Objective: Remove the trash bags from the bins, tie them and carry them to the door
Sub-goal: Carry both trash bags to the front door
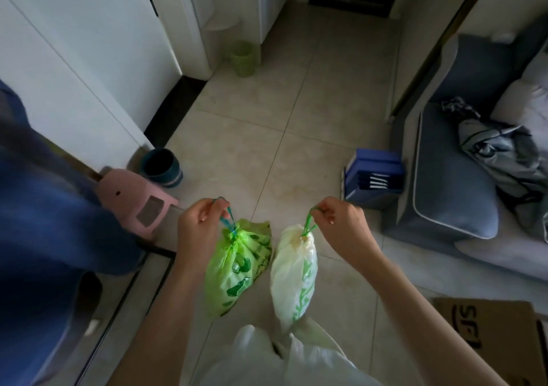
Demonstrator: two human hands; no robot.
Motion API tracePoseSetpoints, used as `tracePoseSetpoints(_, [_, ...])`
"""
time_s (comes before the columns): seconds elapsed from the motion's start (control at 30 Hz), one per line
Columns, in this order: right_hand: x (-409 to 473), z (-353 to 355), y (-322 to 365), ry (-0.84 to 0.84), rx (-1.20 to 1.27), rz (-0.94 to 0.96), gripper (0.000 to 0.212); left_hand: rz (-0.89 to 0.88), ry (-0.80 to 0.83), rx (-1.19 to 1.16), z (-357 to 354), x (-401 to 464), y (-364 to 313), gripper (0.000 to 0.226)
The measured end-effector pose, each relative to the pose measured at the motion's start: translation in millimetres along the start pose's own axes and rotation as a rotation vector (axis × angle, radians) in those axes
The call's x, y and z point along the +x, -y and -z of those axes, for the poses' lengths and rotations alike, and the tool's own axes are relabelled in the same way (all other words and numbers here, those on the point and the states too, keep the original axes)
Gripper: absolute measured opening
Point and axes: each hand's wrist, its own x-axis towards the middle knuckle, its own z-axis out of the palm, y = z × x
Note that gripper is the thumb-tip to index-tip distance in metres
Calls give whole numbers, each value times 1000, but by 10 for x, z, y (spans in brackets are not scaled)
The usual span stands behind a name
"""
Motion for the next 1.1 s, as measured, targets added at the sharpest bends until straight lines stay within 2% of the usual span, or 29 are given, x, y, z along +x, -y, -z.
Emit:
tracePoseSetpoints(0.13, [775, 158, -21, 10, 28, -61, 15, 19, 16, -71, -324, 702, -218, 25])
tracePoseSetpoints(0.3, [1736, 293, -71, -7, 174, -168, 14, 71, 51, -199, -795, 1611, -457, 23])
tracePoseSetpoints(0.43, [2566, 386, -64, -75, 287, -241, 18, 122, 65, -289, -1204, 2384, -644, 32])
tracePoseSetpoints(0.87, [5060, 1088, -119, -248, 261, -296, 18, 77, 241, -182, -2393, 4728, -1371, 24])
tracePoseSetpoints(1.1, [6375, 1436, -471, -259, 251, -281, 18, 71, 228, -199, -3184, 5864, -1693, 21])
